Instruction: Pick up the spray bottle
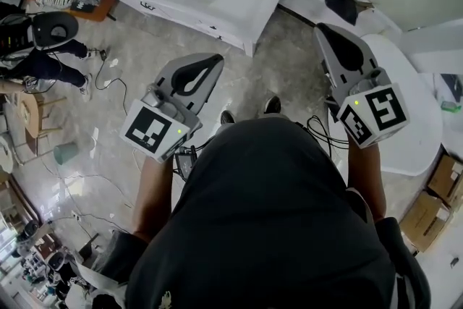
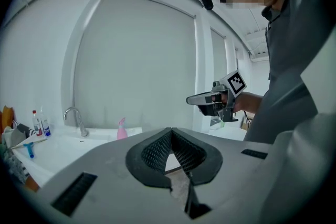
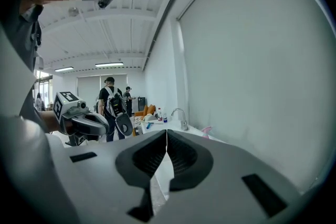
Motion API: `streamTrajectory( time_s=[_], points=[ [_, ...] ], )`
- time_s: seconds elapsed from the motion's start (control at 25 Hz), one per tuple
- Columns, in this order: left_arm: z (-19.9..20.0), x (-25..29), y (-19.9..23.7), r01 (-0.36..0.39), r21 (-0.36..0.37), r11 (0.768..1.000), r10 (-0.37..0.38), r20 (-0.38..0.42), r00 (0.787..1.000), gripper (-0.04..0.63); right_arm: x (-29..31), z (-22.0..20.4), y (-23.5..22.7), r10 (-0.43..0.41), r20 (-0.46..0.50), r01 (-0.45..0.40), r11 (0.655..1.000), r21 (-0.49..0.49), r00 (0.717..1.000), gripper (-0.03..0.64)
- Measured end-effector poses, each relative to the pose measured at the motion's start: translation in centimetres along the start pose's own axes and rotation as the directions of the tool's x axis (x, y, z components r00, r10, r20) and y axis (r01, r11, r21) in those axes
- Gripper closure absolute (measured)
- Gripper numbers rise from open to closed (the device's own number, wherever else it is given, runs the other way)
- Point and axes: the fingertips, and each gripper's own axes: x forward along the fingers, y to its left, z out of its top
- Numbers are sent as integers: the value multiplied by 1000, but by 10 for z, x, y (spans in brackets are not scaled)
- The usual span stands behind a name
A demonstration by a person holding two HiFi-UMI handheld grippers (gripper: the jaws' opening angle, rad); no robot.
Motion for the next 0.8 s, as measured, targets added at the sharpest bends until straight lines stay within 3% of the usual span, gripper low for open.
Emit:
streamTrajectory(
  time_s=[0.4, 0.8],
  points=[
    [11, 47, -17, -49, -37, 998, 48, -37, 998, 591, 0, -17, -53, 53, -9, -53, 998, 23, 999, 609],
    [5, 52, 28, 36, -37, 999, -38, -43, 998, 591, 28, -16, -50, -35, -38, 37, 998, 54, 999, 609]
  ],
)
